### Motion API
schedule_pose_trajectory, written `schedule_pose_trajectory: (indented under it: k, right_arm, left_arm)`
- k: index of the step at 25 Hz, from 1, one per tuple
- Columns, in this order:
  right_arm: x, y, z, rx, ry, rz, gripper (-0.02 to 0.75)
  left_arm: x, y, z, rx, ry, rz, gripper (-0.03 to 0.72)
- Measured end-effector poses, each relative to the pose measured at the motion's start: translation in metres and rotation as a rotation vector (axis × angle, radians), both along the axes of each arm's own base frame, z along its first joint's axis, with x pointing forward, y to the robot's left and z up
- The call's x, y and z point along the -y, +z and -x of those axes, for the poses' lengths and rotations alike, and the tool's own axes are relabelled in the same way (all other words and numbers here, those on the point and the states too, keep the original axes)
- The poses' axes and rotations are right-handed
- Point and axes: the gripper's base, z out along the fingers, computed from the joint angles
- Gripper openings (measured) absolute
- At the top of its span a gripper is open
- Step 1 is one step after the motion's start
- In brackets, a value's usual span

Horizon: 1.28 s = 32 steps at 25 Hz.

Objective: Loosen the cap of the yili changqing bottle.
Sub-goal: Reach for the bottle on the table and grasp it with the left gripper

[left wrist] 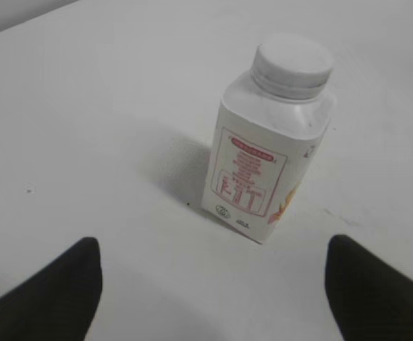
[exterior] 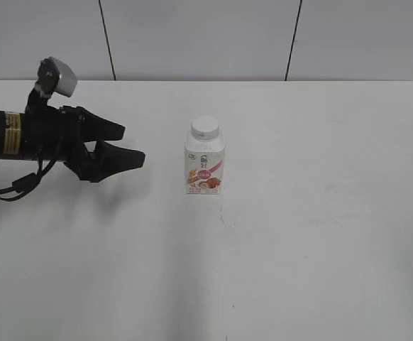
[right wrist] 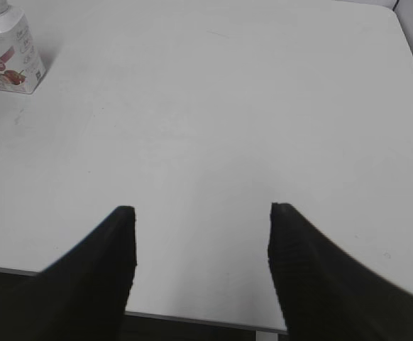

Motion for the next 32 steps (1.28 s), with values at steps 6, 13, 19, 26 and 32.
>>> schedule_pose_trajectory:
  k: [6, 13, 19, 26, 32]
  right_arm:
    - [0.000, 0.000, 0.000, 0.000, 0.000, 0.000, 0.473]
    - [0.000, 0.000, 0.000, 0.000, 0.000, 0.000, 0.473]
    - [0.000, 0.000, 0.000, 0.000, 0.000, 0.000, 0.473]
    - [0.000, 0.000, 0.000, 0.000, 0.000, -0.001, 0.473]
    - [0.000, 0.000, 0.000, 0.000, 0.000, -0.001, 0.473]
  left_arm:
    - [0.013, -0.021, -0.022, -0.003, -0.125, 0.035, 0.586]
    - [0.041, -0.046, -0.039, -0.016, -0.243, 0.085, 0.585]
    - [0.059, -0.063, -0.050, -0.013, -0.302, 0.105, 0.585]
    - [0.076, -0.077, -0.057, -0.009, -0.351, 0.114, 0.584]
    - [0.093, -0.084, -0.059, -0.002, -0.393, 0.126, 0.579]
